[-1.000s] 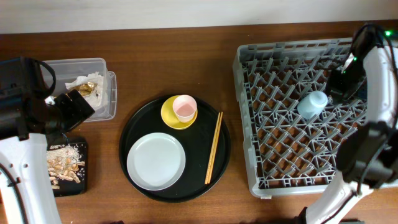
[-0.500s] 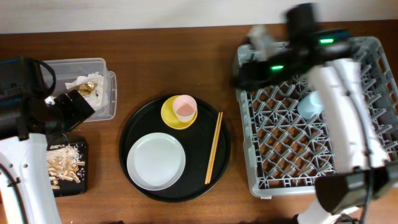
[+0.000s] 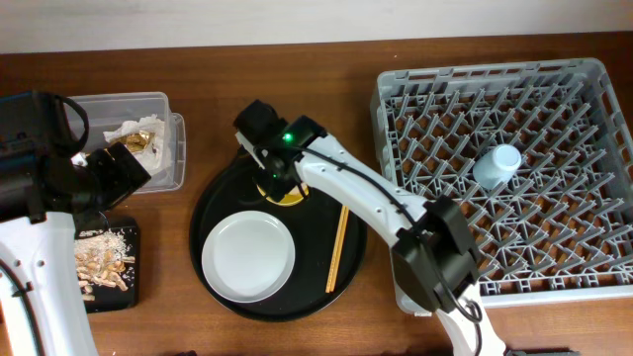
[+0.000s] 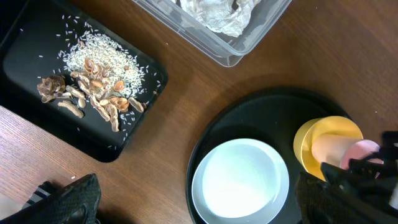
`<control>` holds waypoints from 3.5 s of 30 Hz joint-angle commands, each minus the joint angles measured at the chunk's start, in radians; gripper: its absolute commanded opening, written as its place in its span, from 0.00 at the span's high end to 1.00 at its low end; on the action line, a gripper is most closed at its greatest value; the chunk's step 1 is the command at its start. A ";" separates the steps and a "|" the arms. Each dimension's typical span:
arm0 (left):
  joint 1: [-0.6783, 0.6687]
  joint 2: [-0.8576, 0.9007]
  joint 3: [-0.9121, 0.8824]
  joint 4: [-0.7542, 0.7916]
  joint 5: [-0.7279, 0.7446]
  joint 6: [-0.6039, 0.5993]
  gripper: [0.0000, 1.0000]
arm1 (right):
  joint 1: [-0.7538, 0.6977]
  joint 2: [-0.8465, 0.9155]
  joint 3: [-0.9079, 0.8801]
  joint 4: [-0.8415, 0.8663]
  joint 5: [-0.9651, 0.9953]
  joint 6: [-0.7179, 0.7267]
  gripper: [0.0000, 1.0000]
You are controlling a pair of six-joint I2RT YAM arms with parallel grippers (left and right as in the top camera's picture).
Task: Sort waste into correct bins and load items into the dishwasher rack
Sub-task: 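Move the right gripper back to the pink cup on the tray, then grasp the pink cup with the right gripper and lift it, then carry the pink cup to the rack's top row and release it, then lift the right gripper away from the pink cup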
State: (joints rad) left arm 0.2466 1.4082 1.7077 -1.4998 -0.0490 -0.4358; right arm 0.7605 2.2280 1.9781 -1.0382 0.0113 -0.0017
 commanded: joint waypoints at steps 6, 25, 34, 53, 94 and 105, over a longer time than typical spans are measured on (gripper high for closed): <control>0.005 -0.002 0.010 0.002 0.003 -0.005 0.01 | 0.031 0.010 0.001 0.002 0.046 0.037 0.81; 0.005 -0.002 0.010 0.002 0.003 -0.005 0.01 | -0.362 -0.094 0.628 -0.499 0.020 0.108 0.96; 0.005 -0.002 0.010 0.002 0.003 -0.005 0.01 | -0.943 -0.065 0.533 -0.566 -0.755 -0.137 0.96; 0.005 -0.002 0.010 0.002 0.003 -0.005 0.01 | -1.207 -0.060 -0.202 0.354 -1.287 0.195 0.96; 0.005 -0.002 0.010 0.002 0.003 -0.005 0.01 | -1.271 -0.242 -0.042 -0.012 -0.731 0.139 0.76; 0.005 -0.002 0.010 0.002 0.003 -0.005 0.01 | -1.106 -0.393 -0.027 -0.035 -0.449 0.137 0.74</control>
State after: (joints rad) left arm 0.2466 1.4086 1.7077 -1.5002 -0.0486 -0.4358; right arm -0.4198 1.8370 1.9411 -1.0733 -0.6014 0.1486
